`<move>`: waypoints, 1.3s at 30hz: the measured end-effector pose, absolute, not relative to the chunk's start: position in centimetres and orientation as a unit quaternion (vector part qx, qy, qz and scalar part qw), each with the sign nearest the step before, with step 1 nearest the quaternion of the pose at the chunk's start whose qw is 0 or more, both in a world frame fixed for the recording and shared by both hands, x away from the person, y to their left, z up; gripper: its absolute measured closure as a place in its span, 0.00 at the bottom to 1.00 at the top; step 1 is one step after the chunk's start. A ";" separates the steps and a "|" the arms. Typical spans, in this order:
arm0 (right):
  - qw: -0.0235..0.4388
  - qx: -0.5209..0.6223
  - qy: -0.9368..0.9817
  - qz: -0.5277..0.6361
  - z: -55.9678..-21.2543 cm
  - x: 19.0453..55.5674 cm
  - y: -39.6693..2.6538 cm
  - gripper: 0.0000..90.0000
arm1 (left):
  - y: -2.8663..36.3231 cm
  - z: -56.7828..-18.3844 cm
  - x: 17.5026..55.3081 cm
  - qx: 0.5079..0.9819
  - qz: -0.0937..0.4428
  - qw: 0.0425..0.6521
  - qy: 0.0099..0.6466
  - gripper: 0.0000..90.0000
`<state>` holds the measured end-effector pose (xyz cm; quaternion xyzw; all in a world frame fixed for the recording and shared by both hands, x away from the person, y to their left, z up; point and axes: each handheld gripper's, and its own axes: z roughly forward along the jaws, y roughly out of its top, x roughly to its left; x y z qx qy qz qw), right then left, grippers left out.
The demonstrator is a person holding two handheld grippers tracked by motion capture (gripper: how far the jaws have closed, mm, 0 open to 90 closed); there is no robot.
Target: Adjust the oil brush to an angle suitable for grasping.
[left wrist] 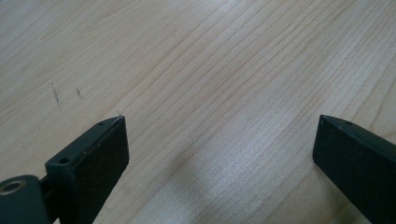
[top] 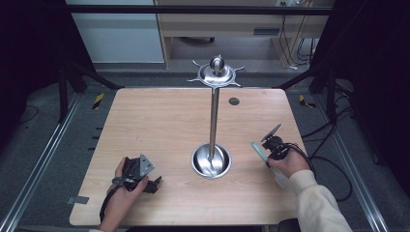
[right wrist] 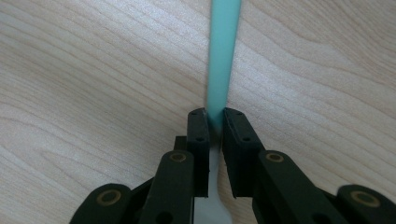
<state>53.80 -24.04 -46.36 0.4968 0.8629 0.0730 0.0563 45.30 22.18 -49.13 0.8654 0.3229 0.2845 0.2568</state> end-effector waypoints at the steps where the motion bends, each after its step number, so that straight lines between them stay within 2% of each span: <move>1: 0.056 0.497 0.863 0.073 -46.4 53.8 -24.0 0.91 | 22.2 -49.1 45.3 0.865 0.285 0.257 0.323 0.04; 30: 0.056 0.509 0.856 0.078 -46.4 53.8 -24.1 0.92 | 22.1 -49.2 45.3 0.867 0.282 0.255 0.322 0.04; 39: 0.074 0.518 0.841 0.137 -42.9 53.1 -25.2 0.92 | 22.1 -49.2 45.3 0.868 0.285 0.251 0.320 0.04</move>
